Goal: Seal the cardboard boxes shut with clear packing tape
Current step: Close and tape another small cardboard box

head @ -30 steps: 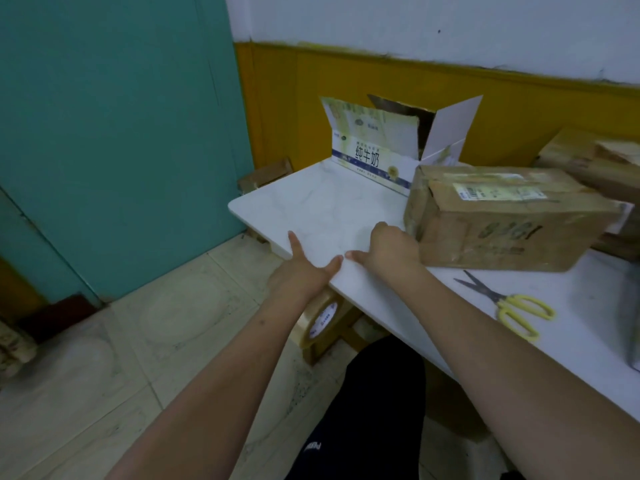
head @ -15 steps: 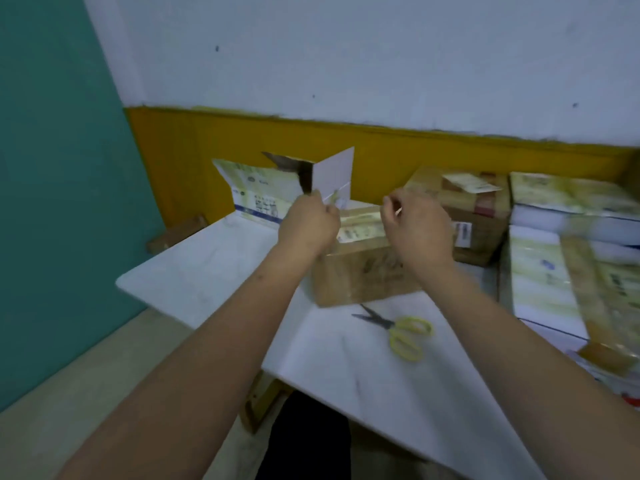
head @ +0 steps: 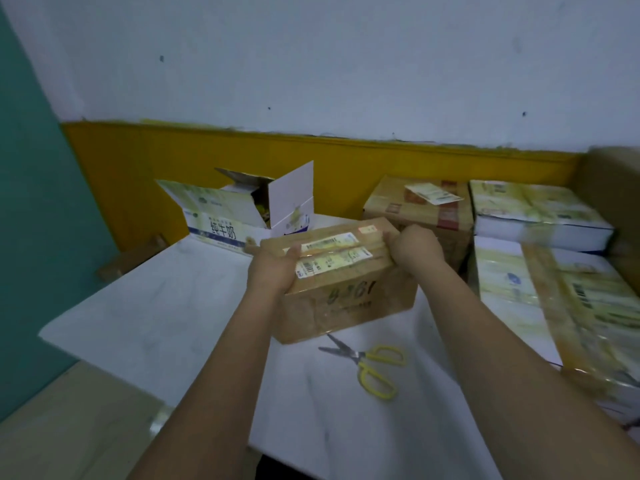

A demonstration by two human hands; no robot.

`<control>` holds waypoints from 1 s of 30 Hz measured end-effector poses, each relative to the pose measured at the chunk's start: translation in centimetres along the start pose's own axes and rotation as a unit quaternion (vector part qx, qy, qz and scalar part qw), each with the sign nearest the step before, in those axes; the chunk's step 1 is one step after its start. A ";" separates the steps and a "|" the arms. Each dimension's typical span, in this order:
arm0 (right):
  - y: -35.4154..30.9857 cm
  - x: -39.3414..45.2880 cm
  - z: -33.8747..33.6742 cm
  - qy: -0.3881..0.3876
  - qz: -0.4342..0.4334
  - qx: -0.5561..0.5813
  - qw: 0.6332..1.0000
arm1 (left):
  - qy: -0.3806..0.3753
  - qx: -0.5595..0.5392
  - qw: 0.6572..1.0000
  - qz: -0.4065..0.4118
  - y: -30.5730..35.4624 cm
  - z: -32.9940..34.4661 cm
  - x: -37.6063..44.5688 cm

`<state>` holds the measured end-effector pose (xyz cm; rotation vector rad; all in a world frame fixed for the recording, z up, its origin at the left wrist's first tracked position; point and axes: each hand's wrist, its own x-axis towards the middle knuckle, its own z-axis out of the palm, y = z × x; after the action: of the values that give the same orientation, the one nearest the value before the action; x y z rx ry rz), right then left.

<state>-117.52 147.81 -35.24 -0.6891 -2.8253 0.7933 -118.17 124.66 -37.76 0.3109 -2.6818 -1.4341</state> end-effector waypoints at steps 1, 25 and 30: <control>0.3 -0.2 0.0 0.013 -0.001 0.005 1.000 | -0.001 -0.028 1.000 0.000 -0.4 0.0 0.0; -4.0 -11.9 3.9 -0.099 -0.237 0.173 0.951 | 0.019 0.327 0.941 0.088 -5.0 -13.9 4.9; -3.0 -10.5 5.7 -0.203 -0.387 0.143 0.888 | 0.095 0.320 0.941 0.050 -7.8 -11.8 3.8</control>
<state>-110.78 138.09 -38.51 0.6966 -2.8083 1.2194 -118.77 110.01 -37.73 0.3235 -2.8622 -0.4357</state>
